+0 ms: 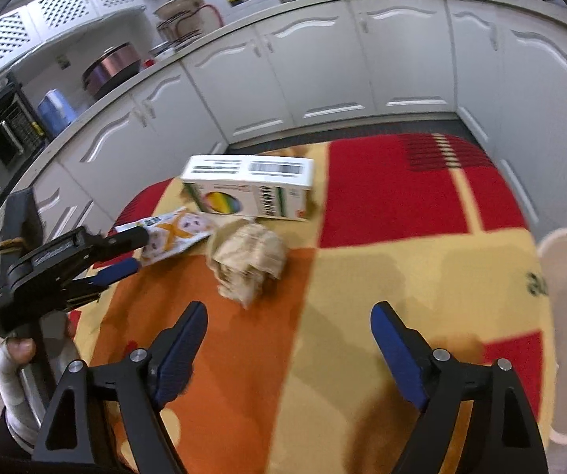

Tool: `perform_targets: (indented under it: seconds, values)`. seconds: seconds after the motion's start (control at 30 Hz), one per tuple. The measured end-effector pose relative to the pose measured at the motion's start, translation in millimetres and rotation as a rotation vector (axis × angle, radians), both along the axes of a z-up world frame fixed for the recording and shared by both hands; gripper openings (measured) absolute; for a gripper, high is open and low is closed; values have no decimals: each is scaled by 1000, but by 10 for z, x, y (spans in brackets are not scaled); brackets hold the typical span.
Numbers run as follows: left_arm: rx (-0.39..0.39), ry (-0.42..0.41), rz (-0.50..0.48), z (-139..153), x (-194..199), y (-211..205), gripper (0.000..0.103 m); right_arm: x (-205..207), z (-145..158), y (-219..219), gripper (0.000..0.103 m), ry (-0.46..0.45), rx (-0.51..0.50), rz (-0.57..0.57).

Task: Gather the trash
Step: 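Grasp the white snack bag with the left gripper while the right gripper grasps the crumpled paper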

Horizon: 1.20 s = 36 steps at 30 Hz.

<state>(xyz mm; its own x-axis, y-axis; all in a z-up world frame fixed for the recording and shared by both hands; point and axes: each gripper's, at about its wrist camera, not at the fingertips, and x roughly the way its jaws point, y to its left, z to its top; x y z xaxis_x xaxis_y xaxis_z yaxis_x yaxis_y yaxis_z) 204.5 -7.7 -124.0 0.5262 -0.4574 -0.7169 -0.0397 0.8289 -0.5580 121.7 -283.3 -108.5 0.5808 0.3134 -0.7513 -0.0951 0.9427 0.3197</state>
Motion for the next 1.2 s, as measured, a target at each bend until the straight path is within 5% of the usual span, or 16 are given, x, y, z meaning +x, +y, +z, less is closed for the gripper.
perform_targets:
  seconds: [0.37,0.4,0.47,0.6,0.77,0.83,1.2]
  values:
    - [-70,23,49,-147,238,-19,64,501,-231,394,81,1,14,58]
    - [-60,19,45,-149,230,-27,59,530,-269,408,77,13,13,55]
    - [-49,16,31,-150,212,-10,50,557,-334,409,50,26,29,52]
    - [-56,19,-6,-115,129,95,37,502,-320,343,32,5,82,54]
    - [-32,-2,-64,43,-125,217,33,259,-160,285,30,-26,58,98]
    - [-24,-9,-87,101,-235,235,21,121,-87,234,30,-41,46,107]
    - [6,-5,-201,170,-571,54,21,-353,41,-48,30,-60,48,61]
